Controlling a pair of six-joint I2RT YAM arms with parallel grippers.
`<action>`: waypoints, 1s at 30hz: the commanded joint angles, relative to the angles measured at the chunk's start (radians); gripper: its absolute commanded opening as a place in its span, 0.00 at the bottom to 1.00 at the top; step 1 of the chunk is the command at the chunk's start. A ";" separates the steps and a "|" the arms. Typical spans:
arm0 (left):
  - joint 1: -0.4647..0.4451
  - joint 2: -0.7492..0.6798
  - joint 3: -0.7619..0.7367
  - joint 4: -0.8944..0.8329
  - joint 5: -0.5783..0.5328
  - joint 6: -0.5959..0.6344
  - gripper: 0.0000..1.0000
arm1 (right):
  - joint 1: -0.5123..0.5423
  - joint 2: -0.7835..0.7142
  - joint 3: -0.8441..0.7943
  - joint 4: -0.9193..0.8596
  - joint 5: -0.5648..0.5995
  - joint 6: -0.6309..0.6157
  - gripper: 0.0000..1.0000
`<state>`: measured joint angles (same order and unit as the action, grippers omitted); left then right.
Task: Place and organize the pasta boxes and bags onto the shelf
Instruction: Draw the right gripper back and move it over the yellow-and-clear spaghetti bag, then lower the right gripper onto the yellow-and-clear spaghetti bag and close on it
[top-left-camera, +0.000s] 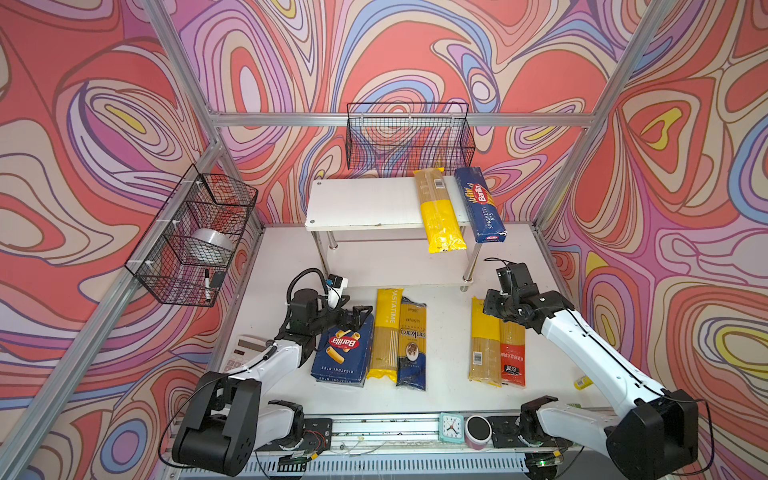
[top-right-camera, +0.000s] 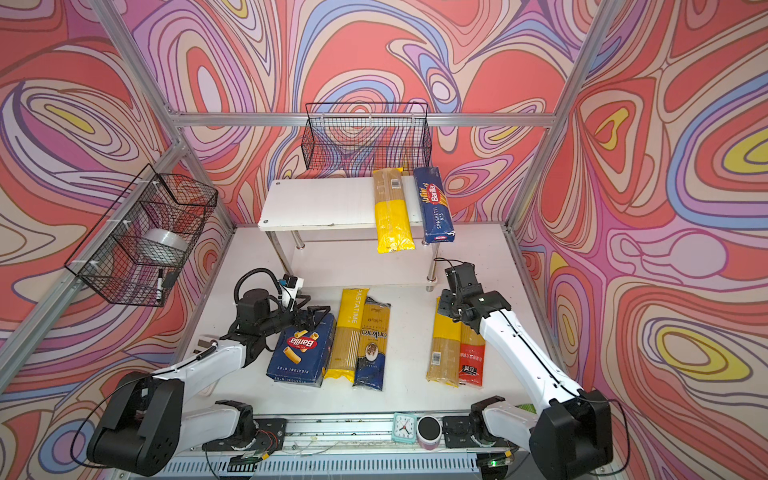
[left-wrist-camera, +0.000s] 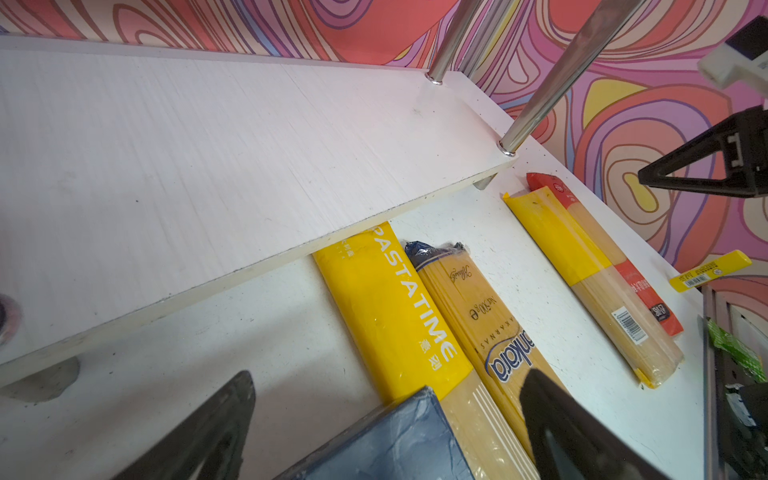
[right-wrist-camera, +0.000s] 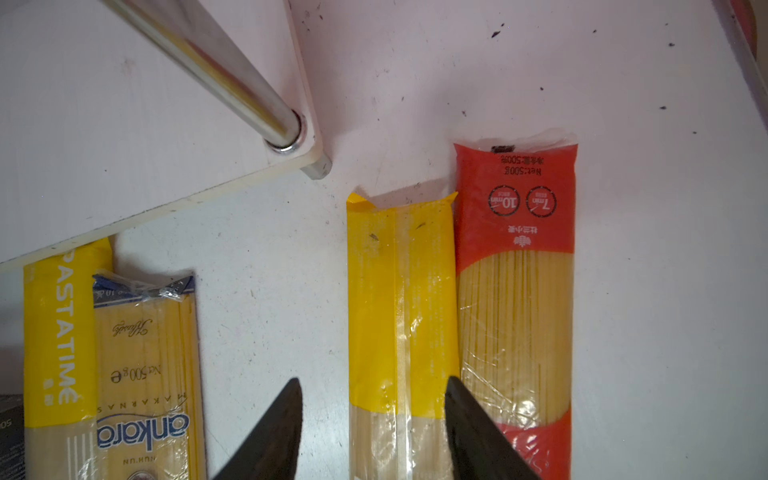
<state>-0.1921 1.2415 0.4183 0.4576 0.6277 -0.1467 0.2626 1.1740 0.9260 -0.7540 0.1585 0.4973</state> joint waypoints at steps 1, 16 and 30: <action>-0.006 0.004 0.019 0.003 0.007 0.000 1.00 | -0.007 -0.036 -0.013 0.027 0.029 0.022 0.57; -0.006 0.009 0.024 0.001 0.010 0.001 1.00 | -0.035 -0.030 -0.083 0.049 0.047 0.033 0.60; -0.006 0.015 0.028 -0.005 0.015 0.002 1.00 | -0.035 0.009 -0.158 0.010 -0.073 0.103 0.73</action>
<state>-0.1921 1.2526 0.4244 0.4526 0.6281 -0.1467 0.2340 1.1774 0.7956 -0.7292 0.1139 0.5800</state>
